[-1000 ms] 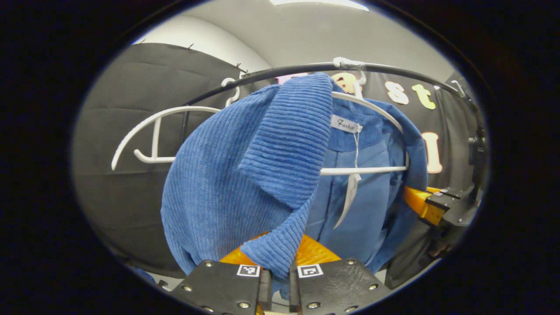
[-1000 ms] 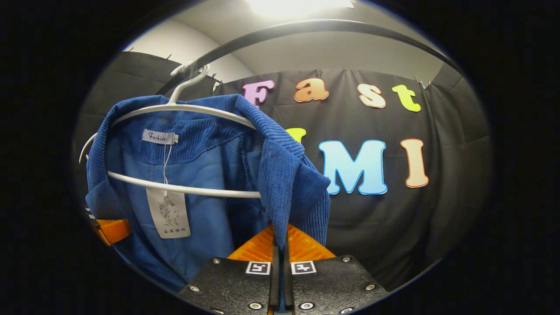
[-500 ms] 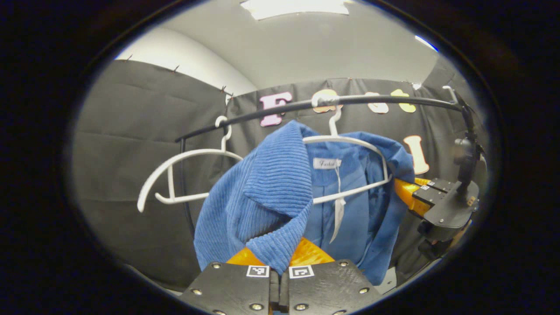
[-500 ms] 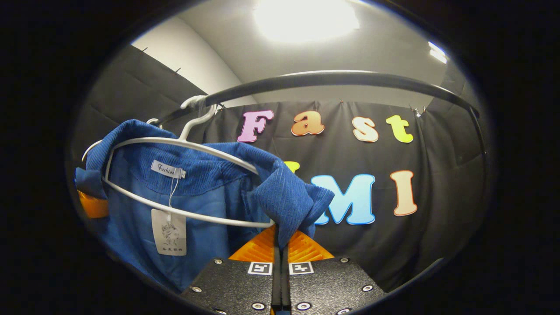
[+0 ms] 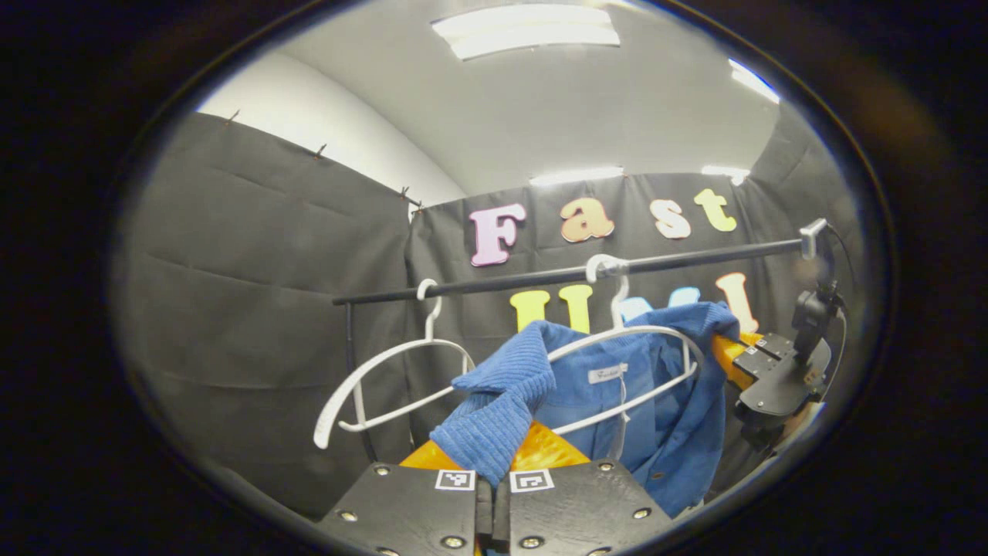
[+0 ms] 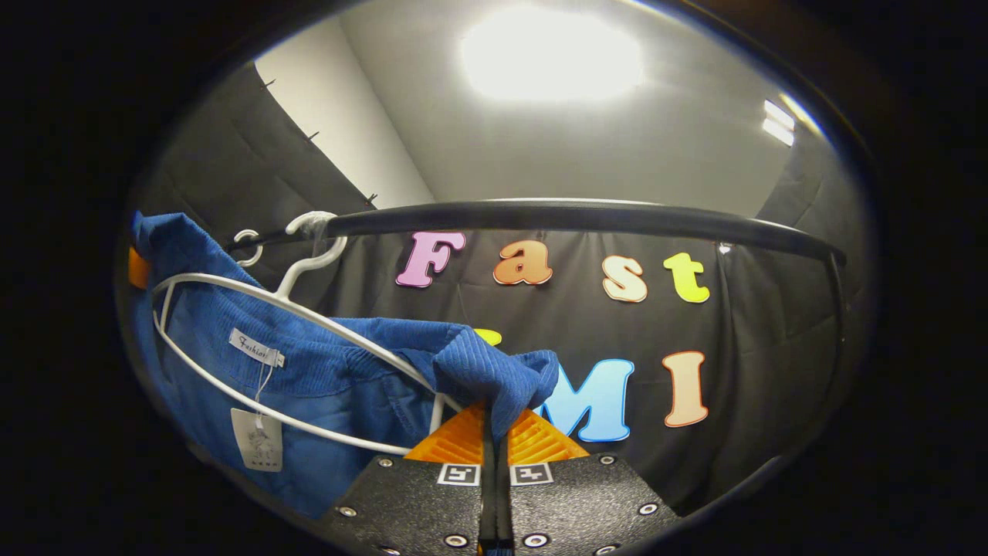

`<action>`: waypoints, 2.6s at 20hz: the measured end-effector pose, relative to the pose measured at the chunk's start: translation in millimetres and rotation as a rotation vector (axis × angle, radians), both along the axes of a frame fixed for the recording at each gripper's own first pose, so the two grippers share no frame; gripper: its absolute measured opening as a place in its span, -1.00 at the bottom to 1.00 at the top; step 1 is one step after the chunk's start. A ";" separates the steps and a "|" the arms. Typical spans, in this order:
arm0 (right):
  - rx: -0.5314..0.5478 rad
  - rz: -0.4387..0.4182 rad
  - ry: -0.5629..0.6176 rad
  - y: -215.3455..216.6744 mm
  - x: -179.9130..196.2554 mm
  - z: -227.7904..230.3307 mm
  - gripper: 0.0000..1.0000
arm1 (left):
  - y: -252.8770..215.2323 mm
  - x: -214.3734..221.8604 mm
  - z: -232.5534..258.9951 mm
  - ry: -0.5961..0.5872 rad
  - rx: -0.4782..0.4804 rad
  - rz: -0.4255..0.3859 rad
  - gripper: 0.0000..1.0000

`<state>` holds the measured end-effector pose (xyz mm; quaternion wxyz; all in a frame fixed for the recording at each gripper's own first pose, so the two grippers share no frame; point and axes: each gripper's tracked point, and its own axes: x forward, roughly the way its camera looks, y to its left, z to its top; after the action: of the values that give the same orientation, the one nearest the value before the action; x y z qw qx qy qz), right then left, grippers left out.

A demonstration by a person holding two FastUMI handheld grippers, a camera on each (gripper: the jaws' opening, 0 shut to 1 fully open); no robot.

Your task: Grasp the clothes on the hanger with both hands and then place them into the laundry hamper below.

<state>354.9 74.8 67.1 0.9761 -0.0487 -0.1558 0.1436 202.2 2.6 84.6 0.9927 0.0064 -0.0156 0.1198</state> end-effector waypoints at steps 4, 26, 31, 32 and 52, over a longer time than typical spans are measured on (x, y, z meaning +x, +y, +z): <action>-0.021 -0.029 -0.009 -9.7 25.5 -0.8 -1.00 | 37.2 1.6 7.9 -0.002 -0.046 0.018 -0.99; -0.077 -0.123 0.312 -50.6 60.9 -122.1 -1.00 | 90.0 33.7 -93.0 0.240 0.077 -0.040 -0.99; -0.098 -0.121 0.326 -54.2 51.7 -135.1 -1.00 | 86.9 28.8 -119.0 0.261 0.033 -0.043 -0.99; -0.107 -0.121 0.330 -54.4 40.4 -139.4 -1.00 | 88.1 19.8 -124.7 0.269 0.027 -0.042 -0.96; -0.031 -0.059 0.360 -65.5 -74.3 -109.2 -1.00 | 30.2 -46.4 -92.0 0.212 0.001 -0.145 -0.97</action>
<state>280.6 9.3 -42.1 0.9912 -0.0416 0.0254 0.1234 155.8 32.8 -7.4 0.9948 0.0183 0.0887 0.0461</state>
